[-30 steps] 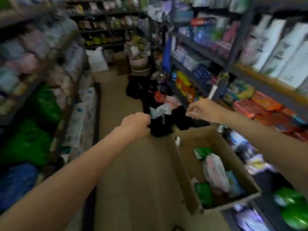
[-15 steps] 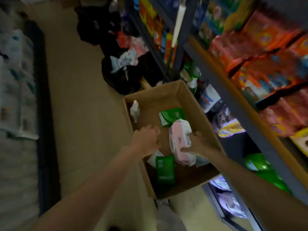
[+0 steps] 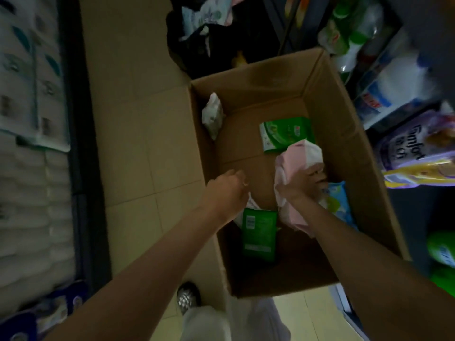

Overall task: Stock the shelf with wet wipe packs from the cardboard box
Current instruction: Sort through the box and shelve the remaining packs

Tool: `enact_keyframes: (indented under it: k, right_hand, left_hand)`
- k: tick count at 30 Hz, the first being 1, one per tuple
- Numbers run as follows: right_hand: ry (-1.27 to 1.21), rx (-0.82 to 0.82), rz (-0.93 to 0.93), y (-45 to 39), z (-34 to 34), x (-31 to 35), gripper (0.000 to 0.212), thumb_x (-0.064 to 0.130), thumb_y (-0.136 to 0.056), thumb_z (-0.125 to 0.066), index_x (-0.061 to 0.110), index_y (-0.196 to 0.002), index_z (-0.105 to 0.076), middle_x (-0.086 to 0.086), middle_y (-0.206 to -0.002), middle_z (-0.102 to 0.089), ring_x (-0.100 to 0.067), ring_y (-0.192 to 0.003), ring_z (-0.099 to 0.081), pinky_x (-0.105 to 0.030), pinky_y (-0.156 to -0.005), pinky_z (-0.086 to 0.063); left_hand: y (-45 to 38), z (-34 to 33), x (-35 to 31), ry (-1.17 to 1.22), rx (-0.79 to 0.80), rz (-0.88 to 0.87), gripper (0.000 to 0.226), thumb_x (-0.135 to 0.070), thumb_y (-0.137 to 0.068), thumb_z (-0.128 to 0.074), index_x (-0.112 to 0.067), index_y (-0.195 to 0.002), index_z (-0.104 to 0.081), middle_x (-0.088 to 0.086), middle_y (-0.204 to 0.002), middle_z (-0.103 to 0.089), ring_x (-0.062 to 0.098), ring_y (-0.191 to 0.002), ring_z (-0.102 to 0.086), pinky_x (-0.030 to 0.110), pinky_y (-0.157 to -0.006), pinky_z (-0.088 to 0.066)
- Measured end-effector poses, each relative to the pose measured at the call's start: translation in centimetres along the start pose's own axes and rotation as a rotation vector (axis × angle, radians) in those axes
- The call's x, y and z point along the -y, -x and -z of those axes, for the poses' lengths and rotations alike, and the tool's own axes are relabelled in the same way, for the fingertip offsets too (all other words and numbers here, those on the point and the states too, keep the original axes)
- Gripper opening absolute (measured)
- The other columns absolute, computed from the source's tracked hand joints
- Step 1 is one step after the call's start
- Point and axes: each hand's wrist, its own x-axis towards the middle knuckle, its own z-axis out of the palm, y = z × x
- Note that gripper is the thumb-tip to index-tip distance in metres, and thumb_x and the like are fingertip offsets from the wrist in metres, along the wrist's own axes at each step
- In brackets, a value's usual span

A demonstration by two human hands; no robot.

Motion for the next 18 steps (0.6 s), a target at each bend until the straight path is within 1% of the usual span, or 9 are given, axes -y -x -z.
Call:
enact_keyframes:
  k: [3, 6, 8, 10, 11, 12, 13, 14, 18]
  right_hand:
    - [-0.026, 0.15, 0.016, 0.5, 3.4, 0.3, 0.121, 0.04, -0.067, -0.079, 0.003, -0.146, 0.004, -0.023, -0.151, -0.01, -0.043, -0.137, -0.017, -0.052, -0.11, -0.025]
    - [-0.22, 0.335, 0.198, 3.3, 8.6, 1.8, 0.109, 0.034, -0.074, -0.076, 0.009, -0.148, -0.001, -0.015, -0.154, -0.01, -0.033, -0.142, -0.014, -0.041, -0.114, -0.02]
    - [-0.322, 0.381, 0.365, 5.8, 12.6, 4.2, 0.1, 0.033, -0.07, -0.079, 0.016, -0.147, -0.017, -0.008, -0.148, -0.029, -0.029, -0.135, -0.032, -0.04, -0.11, -0.032]
    - [-0.431, 0.376, 0.486, 8.7, 16.8, 7.5, 0.088, 0.031, -0.064, -0.082, 0.017, -0.137, -0.036, -0.003, -0.128, -0.049, -0.026, -0.122, -0.048, -0.039, -0.099, -0.043]
    - [-0.494, 0.393, 0.543, 10.4, 18.9, 9.2, 0.077, 0.028, -0.063, -0.082, 0.015, -0.128, -0.043, -0.002, -0.115, -0.056, -0.025, -0.115, -0.053, -0.036, -0.092, -0.047]
    - [-0.56, 0.426, 0.596, 12.4, 21.0, 10.9, 0.066, 0.025, -0.064, -0.082, 0.015, -0.12, -0.047, -0.001, -0.105, -0.059, -0.025, -0.109, -0.058, -0.034, -0.087, -0.049]
    - [-0.638, 0.483, 0.641, 14.7, 23.0, 12.4, 0.061, 0.021, -0.066, -0.081, 0.014, -0.118, -0.05, -0.002, -0.102, -0.062, -0.024, -0.102, -0.062, -0.034, -0.085, -0.052]
    - [-0.722, 0.554, 0.684, 17.2, 24.9, 13.6, 0.059, 0.018, -0.067, -0.081, 0.014, -0.118, -0.052, -0.005, -0.103, -0.066, -0.023, -0.097, -0.065, -0.036, -0.085, -0.054]
    - [-0.906, 0.812, 0.893, 27.1, 29.9, 17.2, 0.044, 0.011, -0.072, -0.072, 0.015, -0.115, -0.06, -0.006, -0.099, -0.073, -0.022, -0.089, -0.071, -0.036, -0.077, -0.058]
  left_hand:
    - [0.3, 1.4, -1.0, 0.074, -0.036, 0.051, 0.025, -0.009, -0.09, -0.044, -0.004, -0.112, -0.056, 0.013, -0.115, -0.058, 0.028, -0.104, -0.058, 0.041, -0.09, -0.048]
    - [0.9, 4.2, -1.9, 0.132, -0.035, 0.145, 0.027, -0.011, -0.092, -0.045, 0.0, -0.113, -0.057, 0.017, -0.118, -0.059, 0.031, -0.111, -0.056, 0.037, -0.093, -0.046]
    - [1.8, 7.2, -2.8, 0.235, -0.033, 0.192, 0.03, -0.014, -0.095, -0.044, 0.005, -0.114, -0.058, 0.021, -0.119, -0.059, 0.034, -0.114, -0.055, 0.035, -0.093, -0.043]
    - [3.6, 10.9, -4.1, 0.485, -0.032, 0.201, 0.039, -0.028, -0.097, -0.045, 0.001, -0.119, -0.057, 0.014, -0.119, -0.06, 0.026, -0.108, -0.058, 0.03, -0.089, -0.045]
    - [5.0, 12.9, -4.6, 0.689, -0.03, 0.18, 0.041, -0.034, -0.095, -0.048, -0.005, -0.123, -0.056, 0.008, -0.118, -0.061, 0.018, -0.101, -0.06, 0.015, -0.072, -0.038]
    - [6.4, 15.0, -4.9, 0.901, -0.038, 0.137, 0.043, -0.036, -0.092, -0.052, -0.008, -0.125, -0.055, 0.007, -0.121, -0.062, 0.013, -0.096, -0.062, 0.023, -0.096, -0.042]
    - [8.0, 17.1, -4.8, 1.065, -0.056, 0.073, 0.043, -0.034, -0.09, -0.055, -0.011, -0.126, -0.054, 0.008, -0.123, -0.063, 0.013, -0.093, -0.064, 0.02, -0.076, -0.056]
    - [9.6, 19.2, -4.4, 1.17, -0.074, 0.002, 0.042, -0.03, -0.089, -0.058, -0.011, -0.127, -0.054, 0.009, -0.123, -0.064, 0.015, -0.092, -0.066, 0.021, -0.075, -0.057]
    - [17.3, 26.9, -1.8, 1.29, -0.129, -0.211, 0.05, -0.023, -0.079, -0.061, -0.012, -0.127, -0.052, 0.009, -0.113, -0.069, 0.023, -0.096, -0.069, 0.03, -0.077, -0.058]
